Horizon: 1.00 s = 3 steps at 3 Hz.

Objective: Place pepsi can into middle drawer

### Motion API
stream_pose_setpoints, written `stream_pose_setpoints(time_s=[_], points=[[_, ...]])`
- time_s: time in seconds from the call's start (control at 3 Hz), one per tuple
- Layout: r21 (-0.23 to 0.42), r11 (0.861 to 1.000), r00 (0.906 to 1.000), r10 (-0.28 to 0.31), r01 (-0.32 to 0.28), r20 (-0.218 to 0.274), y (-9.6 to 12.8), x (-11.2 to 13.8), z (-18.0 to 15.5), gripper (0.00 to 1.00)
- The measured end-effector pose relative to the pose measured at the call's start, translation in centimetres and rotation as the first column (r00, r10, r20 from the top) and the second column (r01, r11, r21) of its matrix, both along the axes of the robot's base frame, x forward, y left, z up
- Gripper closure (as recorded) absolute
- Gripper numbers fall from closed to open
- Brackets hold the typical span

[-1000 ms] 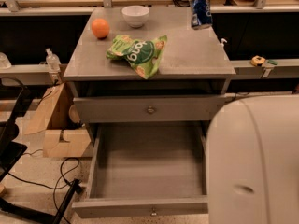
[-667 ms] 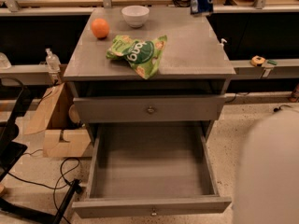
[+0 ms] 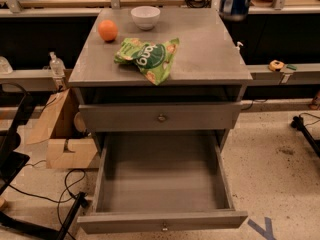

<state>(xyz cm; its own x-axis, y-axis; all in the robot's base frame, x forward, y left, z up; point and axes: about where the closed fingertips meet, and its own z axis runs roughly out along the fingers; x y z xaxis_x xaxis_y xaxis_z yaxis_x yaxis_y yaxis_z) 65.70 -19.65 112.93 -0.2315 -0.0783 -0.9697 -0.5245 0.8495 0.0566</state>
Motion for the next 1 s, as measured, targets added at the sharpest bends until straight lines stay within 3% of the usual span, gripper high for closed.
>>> stream_pose_setpoints(time_s=[0.33,0.67,1.0], points=[[0.138,0.985,0.9792,0.129,-0.108,-0.157,-0.2,-0.2,-13.9,1.00],[0.277,0.911,0.9177,0.360,-0.307,-0.168,-2.6,-3.8,-24.6,1.00],[0.269,0.892,0.8944,0.415,-0.364,-0.167,-1.6,-4.5,-26.0,1.00]])
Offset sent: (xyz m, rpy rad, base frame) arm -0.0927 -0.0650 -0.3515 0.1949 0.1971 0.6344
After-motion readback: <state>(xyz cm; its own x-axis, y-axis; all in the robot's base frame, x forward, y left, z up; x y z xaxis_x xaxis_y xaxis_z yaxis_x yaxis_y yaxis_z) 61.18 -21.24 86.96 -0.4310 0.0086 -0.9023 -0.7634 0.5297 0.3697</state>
